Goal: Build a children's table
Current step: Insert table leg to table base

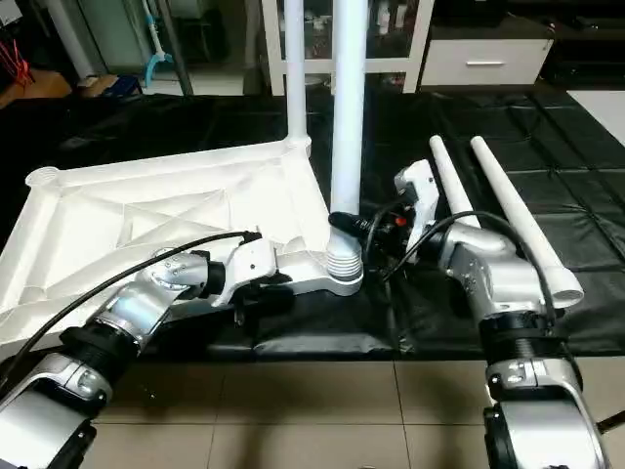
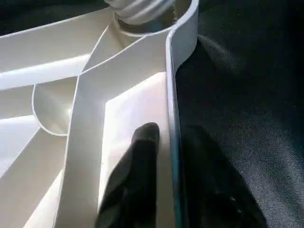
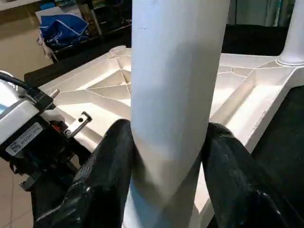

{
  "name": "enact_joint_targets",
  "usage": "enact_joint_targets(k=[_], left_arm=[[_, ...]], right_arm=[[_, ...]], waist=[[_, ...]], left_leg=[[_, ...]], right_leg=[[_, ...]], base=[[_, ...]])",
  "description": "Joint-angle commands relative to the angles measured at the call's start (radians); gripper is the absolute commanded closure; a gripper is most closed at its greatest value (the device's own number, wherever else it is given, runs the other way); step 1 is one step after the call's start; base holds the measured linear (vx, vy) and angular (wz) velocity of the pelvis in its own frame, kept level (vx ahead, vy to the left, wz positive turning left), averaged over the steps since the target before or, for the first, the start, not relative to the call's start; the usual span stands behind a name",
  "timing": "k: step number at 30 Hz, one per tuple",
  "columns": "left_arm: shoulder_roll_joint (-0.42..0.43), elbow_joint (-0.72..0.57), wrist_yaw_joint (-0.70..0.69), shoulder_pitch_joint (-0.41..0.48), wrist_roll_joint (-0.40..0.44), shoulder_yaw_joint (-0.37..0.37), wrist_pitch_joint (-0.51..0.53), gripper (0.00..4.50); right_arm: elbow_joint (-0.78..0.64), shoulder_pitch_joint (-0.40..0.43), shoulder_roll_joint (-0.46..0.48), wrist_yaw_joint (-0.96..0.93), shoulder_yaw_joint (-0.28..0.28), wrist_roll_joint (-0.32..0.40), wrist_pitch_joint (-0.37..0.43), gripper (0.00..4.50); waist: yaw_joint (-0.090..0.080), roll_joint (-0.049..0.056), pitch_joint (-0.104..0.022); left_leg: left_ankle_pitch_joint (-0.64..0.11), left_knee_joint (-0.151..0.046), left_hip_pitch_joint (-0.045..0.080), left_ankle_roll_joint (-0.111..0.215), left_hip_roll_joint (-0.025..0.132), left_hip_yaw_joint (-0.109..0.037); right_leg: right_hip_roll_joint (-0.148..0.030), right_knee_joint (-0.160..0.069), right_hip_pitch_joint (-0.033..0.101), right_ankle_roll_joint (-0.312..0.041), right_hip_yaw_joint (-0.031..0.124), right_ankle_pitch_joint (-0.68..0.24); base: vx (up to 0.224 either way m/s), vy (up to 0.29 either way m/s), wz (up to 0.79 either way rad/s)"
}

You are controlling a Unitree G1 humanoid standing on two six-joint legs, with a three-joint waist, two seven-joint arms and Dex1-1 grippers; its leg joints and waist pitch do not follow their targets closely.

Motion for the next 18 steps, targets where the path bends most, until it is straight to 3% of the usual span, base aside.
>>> enact_joint_targets(k=[1,4,11,12,15,18], left_arm=[[0.013,0.014,0.011,0.001,0.028,-0.014,0.016,3.43],[0.008,0.014,0.016,-0.009,0.034,-0.02,0.028,3.34],[-0.004,0.024,0.051,-0.026,0.029,-0.001,0.049,3.34],[-0.006,0.018,0.055,-0.028,0.021,0.008,0.058,3.05],[-0.003,0.004,0.06,-0.029,0.021,0.012,0.056,2.98],[-0.002,0.004,0.086,-0.039,0.032,0.014,0.032,2.64]], right_arm=[[-0.006,-0.025,-0.016,0.017,-0.01,-0.004,-0.01,2.71],[-0.009,-0.023,-0.023,0.016,-0.01,-0.009,-0.012,2.71],[-0.02,-0.007,-0.001,-0.005,-0.006,-0.015,-0.023,2.71],[-0.019,-0.007,-0.001,-0.008,-0.009,-0.015,-0.024,2.71],[-0.024,-0.006,-0.005,-0.006,-0.01,-0.014,-0.021,2.71],[-0.029,0.0,-0.01,-0.003,-0.011,-0.012,-0.019,2.71]], waist=[[0.006,-0.021,-0.071],[0.007,-0.017,-0.068],[0.001,-0.018,-0.064],[0.001,-0.018,-0.064],[0.001,-0.018,-0.066],[0.001,-0.018,-0.068]], left_leg=[[-0.04,-0.055,0.02,0.155,0.052,-0.021],[-0.057,-0.055,0.021,0.154,0.054,-0.022],[-0.133,-0.061,0.023,0.108,0.053,-0.022],[-0.136,-0.06,0.024,0.105,0.053,-0.022],[-0.129,-0.059,0.021,0.103,0.051,-0.023],[-0.115,-0.056,0.021,0.113,0.051,-0.023]], right_leg=[[-0.045,-0.036,0.048,-0.27,0.02,0.021],[-0.046,-0.038,0.047,-0.27,0.019,-0.015],[-0.043,-0.049,0.044,-0.258,0.02,-0.111],[-0.044,-0.049,0.044,-0.257,0.021,-0.114],[-0.043,-0.047,0.046,-0.258,0.02,-0.096],[-0.043,-0.044,0.047,-0.259,0.02,-0.073]], base=[[0.0,0.0,0.0],[0.0,0.0,0.0],[0.0,0.0,0.0],[0.0,0.0,0.0],[0.0,0.0,0.0],[0.0,0.0,0.0]])
